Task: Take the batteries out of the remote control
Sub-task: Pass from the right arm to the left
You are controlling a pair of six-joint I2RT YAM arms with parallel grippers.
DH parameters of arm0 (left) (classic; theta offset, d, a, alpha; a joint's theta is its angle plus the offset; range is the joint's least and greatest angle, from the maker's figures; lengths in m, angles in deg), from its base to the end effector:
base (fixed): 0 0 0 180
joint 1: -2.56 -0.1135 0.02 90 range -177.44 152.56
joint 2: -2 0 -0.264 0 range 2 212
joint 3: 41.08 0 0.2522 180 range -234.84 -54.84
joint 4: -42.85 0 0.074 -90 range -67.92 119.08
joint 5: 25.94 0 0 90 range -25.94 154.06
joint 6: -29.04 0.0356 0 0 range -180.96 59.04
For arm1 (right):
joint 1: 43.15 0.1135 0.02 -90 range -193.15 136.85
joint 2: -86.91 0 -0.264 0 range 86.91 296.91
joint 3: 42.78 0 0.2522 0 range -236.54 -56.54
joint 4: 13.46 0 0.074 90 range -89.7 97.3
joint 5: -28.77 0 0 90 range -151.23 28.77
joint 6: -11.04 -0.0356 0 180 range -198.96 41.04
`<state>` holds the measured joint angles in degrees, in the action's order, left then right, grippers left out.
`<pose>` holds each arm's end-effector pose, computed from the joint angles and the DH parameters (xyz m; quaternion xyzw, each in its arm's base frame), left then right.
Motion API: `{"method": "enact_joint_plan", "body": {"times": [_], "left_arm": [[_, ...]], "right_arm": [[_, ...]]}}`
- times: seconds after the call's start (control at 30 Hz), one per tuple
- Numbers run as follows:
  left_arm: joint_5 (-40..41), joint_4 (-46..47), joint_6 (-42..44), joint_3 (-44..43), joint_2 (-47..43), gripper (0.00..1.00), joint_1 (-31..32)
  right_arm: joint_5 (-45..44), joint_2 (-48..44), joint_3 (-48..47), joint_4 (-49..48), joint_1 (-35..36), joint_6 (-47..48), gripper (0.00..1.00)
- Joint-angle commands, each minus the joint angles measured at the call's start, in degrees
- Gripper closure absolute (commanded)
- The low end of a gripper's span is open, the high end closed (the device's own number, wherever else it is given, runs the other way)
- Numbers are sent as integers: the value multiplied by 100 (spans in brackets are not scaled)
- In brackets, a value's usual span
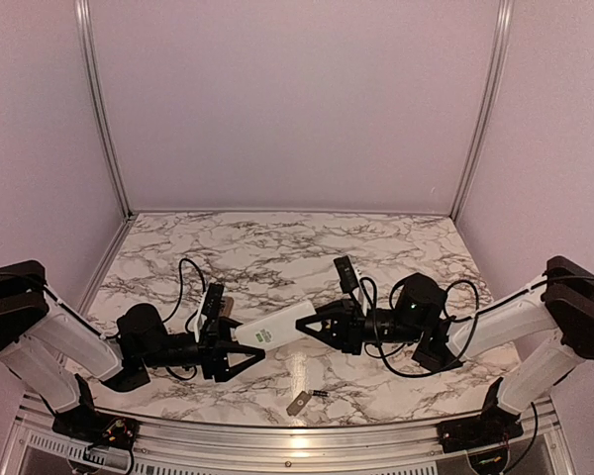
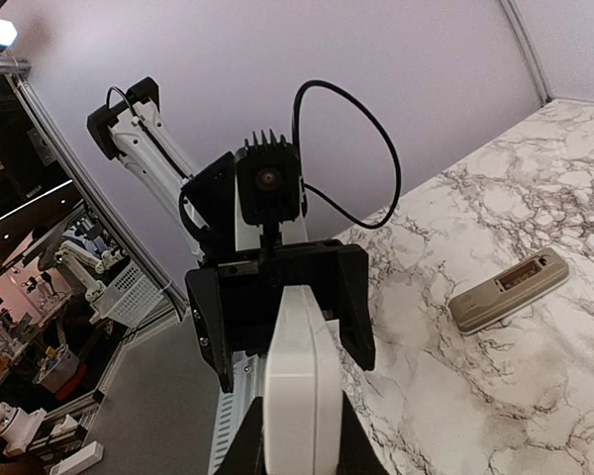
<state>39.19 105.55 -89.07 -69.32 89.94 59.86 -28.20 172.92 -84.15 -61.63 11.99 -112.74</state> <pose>0.1192 -0.2133 0.1651 0.3205 0.6112 -0.5893 0.4200 0.1468 0.2447 0.2060 -0.3252 0.6070 0.6282 0.3622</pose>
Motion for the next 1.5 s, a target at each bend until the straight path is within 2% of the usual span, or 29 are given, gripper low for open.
{"method": "enact_joint_plan", "body": {"times": [0.0, 0.13, 0.33, 0.53, 0.83, 0.97, 1.1, 1.23, 1.33, 1.47], "left_arm": [[241, 1880, 92, -46, -292, 24, -32], [333, 1212, 139, -290, -501, 28, -34], [219, 1193, 43, -606, -383, 40, -39], [175, 1121, -96, -837, -445, 48, -29], [290, 745, -71, -916, -677, 56, -35], [244, 684, -104, -994, -639, 63, -34], [133, 656, -156, -1104, -523, 65, -28], [117, 647, -168, -1147, -498, 74, -33], [61, 624, -202, -1194, -453, 72, -32], [-8, 624, -250, -1249, -371, 60, -26]], "right_arm": [[62, 104, -160, -673, 42, 52, 100], [123, 108, -253, -773, 18, 83, 100], [221, 64, -341, -1040, -130, -42, 100], [421, 41, -353, -1466, -271, -247, 100], [649, -96, -424, -1536, -354, -332, 100], [677, -138, -451, -1508, -363, -314, 100], [676, -113, -470, -1546, -361, -328, 100], [681, -132, -447, -1611, -363, -335, 100], [677, -155, -460, -1616, -359, -307, 100], [686, -177, -539, -1534, -365, -280, 100]]}}
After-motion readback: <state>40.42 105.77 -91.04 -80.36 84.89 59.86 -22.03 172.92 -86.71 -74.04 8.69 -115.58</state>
